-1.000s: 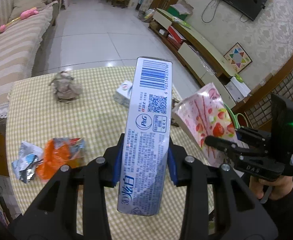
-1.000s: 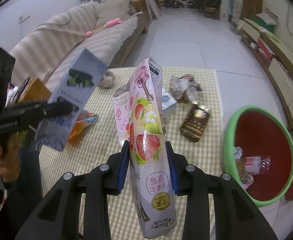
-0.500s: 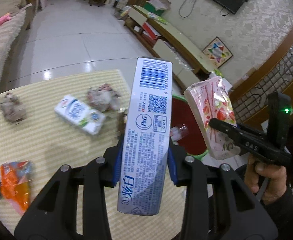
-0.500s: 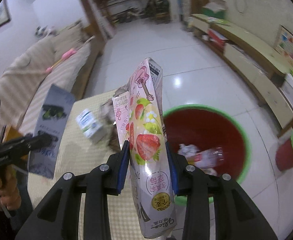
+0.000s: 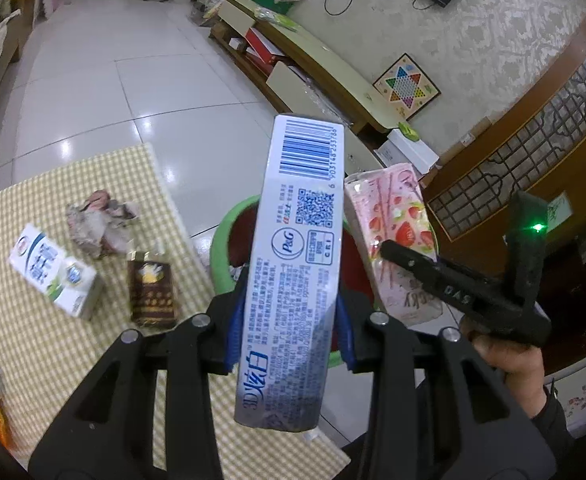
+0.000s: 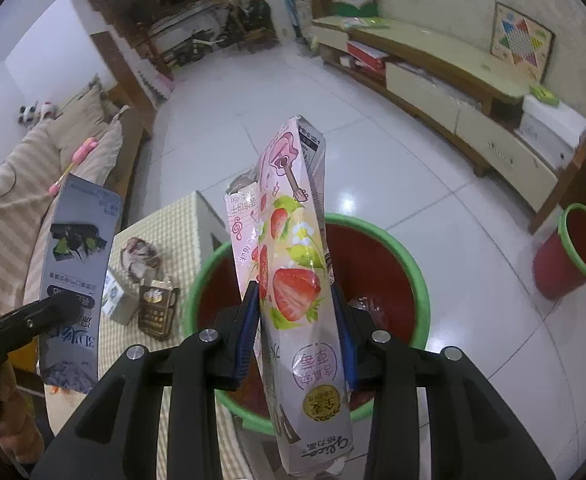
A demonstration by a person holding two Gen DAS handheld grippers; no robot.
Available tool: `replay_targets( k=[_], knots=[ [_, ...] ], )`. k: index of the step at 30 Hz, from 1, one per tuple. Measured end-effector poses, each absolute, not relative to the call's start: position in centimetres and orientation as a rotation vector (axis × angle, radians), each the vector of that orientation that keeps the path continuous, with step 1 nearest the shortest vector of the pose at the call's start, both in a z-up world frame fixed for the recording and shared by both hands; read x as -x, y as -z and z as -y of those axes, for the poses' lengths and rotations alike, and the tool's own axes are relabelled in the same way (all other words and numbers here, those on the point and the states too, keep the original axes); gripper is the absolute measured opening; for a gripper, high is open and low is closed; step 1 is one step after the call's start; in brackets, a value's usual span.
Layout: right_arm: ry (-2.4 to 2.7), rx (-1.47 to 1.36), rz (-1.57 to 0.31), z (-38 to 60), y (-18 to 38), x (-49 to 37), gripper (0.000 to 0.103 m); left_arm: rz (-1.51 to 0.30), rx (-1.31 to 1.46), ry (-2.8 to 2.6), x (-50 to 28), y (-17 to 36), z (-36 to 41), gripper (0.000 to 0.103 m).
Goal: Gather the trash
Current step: 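Carry the toothpaste box and snack bag over the bucket, then open both tools to drop the box and snack bag into the bucket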
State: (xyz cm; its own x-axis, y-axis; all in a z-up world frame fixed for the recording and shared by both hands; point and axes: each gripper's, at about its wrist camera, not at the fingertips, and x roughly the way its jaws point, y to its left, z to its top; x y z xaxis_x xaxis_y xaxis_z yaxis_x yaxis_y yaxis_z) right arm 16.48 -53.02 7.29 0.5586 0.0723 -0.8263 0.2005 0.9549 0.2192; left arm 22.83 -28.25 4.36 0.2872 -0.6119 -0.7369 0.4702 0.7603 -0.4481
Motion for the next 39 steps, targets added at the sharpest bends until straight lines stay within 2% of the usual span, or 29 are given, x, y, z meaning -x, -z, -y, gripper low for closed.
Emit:
replay_targets(
  k=[11, 22, 23, 26, 27, 30, 32, 37, 39],
  knots=[
    [0.104, -0.355, -0.974, 54.4, -6.7, -16.5, 0.034, -1.116, 0.147, 0.702, -23.5, -1.9, 32.0, 0.036],
    [0.106, -0.370, -0.977, 54.5, -6.8, -16.5, 0.034, -1.135, 0.142, 0.699, -24.4, -1.6, 34.1, 0.036],
    [0.103, -0.369, -0.981, 54.5, -6.7, -16.5, 0.035, -1.133, 0.143, 0.689, -24.5, -1.6, 34.2, 0.038],
    [0.104, -0.367, -0.992, 54.3, -6.5, -16.7, 0.038, -1.118, 0.171, 0.671, -24.6, -1.8, 33.7, 0.077],
    [0.097, -0.367, -0.996, 54.1, -6.5, -16.7, 0.038, -1.112, 0.177, 0.666, -24.6, -1.9, 33.5, 0.085],
    [0.095, -0.360, -0.985, 53.9, -6.6, -16.8, 0.052, -1.104, 0.196, 0.654, -24.7, -2.2, 32.3, 0.091],
    [0.103, -0.348, -0.976, 53.7, -6.7, -16.8, 0.067, -1.095, 0.203, 0.640, -24.8, -2.6, 31.3, 0.094],
    [0.108, -0.331, -0.963, 53.5, -6.8, -16.7, 0.082, -1.046, 0.184, 0.595, -24.4, -4.0, 29.1, 0.097],
    [0.097, -0.338, -0.959, 53.2, -6.8, -16.7, 0.084, -1.035, 0.177, 0.575, -24.1, -4.5, 28.1, 0.097]
  ],
)
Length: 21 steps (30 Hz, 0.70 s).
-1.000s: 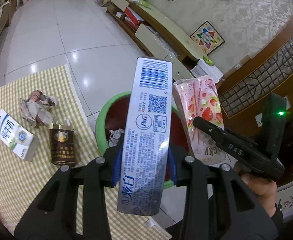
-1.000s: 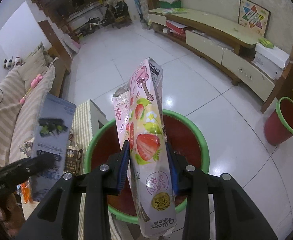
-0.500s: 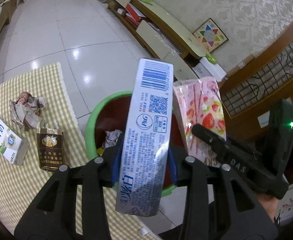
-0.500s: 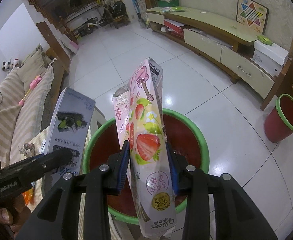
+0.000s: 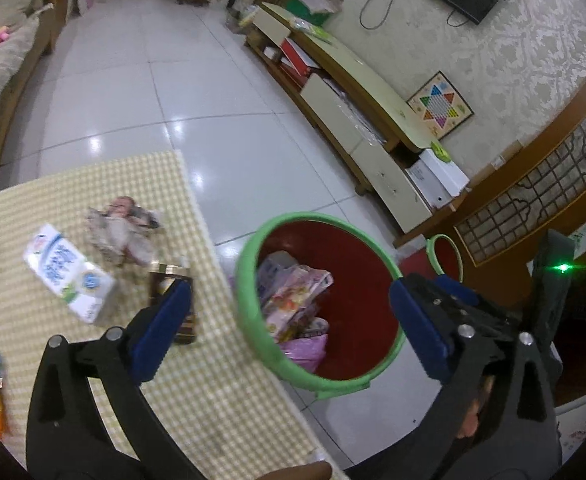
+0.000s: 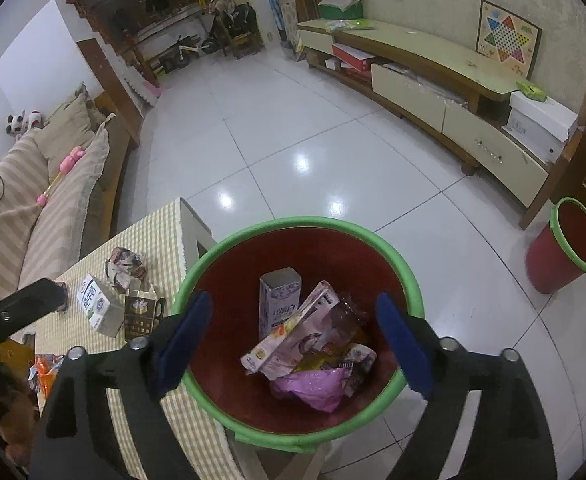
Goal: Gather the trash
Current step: 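Open both tools to drop the box and snack bag into the bucket, then grasp the orange plastic bag with the left tool while the right tool grasps the brown cigarette pack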
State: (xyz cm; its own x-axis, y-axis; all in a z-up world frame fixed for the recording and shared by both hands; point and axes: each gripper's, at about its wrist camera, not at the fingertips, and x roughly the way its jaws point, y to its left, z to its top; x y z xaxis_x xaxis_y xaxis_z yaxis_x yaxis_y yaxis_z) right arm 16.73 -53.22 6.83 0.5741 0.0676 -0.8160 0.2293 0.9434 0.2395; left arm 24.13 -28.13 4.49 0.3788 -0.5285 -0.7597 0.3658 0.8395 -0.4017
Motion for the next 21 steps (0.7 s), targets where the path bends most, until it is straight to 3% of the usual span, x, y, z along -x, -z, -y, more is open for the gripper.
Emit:
replay_targets(
  k=[21],
  knots=[
    [-0.063, -0.181, -0.959, 43.3, -7.2, -15.4, 0.088, -0.969, 0.190, 0.353, -17.5, -5.3, 12.0, 0.097]
  ],
)
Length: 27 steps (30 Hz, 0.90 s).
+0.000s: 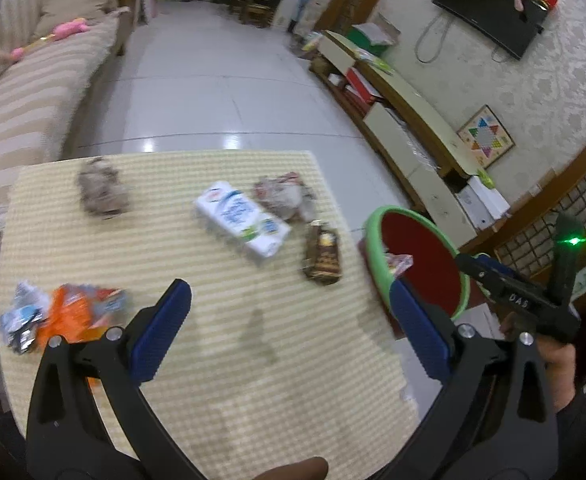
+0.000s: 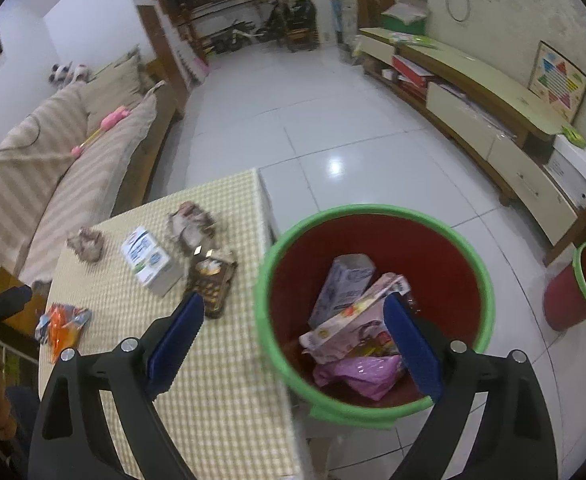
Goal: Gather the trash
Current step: 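Grasp the orange plastic bag with the left tool while the right tool grasps the brown cigarette pack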
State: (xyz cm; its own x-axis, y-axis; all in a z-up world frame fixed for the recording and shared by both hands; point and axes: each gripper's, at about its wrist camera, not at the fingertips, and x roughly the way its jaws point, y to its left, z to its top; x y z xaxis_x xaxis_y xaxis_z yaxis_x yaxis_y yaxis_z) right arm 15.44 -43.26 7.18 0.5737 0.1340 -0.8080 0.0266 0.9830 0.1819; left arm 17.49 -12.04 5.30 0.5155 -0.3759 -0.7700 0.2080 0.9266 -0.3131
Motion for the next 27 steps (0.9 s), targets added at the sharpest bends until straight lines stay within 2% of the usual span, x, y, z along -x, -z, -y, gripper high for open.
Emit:
replay_targets(
  k=[14, 17, 27],
  knots=[
    [-0.151, -0.084, -0.992, 33.9, -4.9, -14.3, 0.089, -0.932, 0.110, 0.181, -12.3, -1.7, 2.4, 0.097],
    [-0.153, -0.082, -0.989, 32.6, -4.3, -14.0, 0.092, -0.939, 0.146, 0.132, -11.5, -0.6, -0.3, 0.097],
    [-0.156, -0.072, -1.028, 30.3, -2.6, -14.5, 0.093, -0.941, 0.273, 0.138, -10.1, 2.2, -4.9, 0.097]
  ],
)
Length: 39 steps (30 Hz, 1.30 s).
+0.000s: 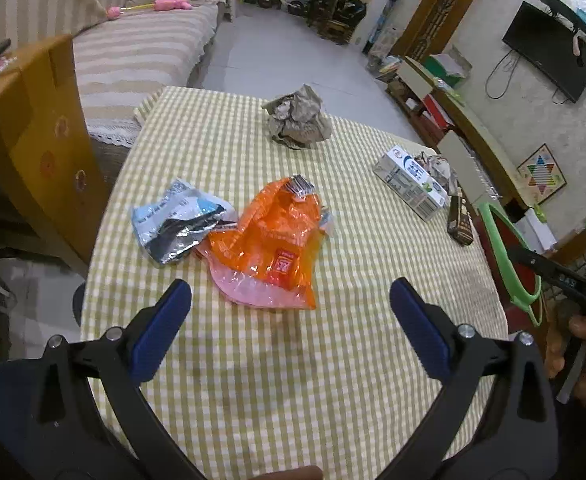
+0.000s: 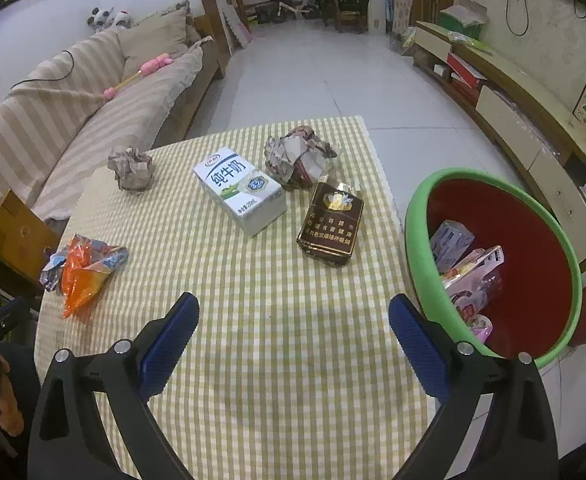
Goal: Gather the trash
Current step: 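Grasp the orange plastic bag with the left tool while the right tool grasps the brown cigarette pack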
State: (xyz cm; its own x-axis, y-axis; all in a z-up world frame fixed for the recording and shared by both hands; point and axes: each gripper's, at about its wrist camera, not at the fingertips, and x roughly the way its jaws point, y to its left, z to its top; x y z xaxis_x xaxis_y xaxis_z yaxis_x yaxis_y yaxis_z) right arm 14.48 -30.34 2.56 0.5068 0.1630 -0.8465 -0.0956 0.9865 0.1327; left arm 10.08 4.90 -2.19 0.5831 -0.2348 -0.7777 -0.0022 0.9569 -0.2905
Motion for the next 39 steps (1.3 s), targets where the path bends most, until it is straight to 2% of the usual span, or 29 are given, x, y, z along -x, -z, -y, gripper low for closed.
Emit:
replay_targets(
  k=[31, 35, 39],
  knots=[
    [-0.022, -0.175, -1.139, 32.6, 4.4, -24.0, 0.090, -0.943, 0.041, 0.132, -17.3, 6.2, -1.6, 0.097],
    [-0.021, -0.138, -1.134, 32.1, 4.6, -24.4, 0.090, -0.967, 0.050, 0.141, -17.8, 6.9, -1.5, 0.089],
    [-0.037, -0.098, -1.135, 31.3, 4.8, -24.9, 0.090, -0.981, 0.003, 0.114, -18.0, 7.6, -0.9, 0.087]
  ],
)
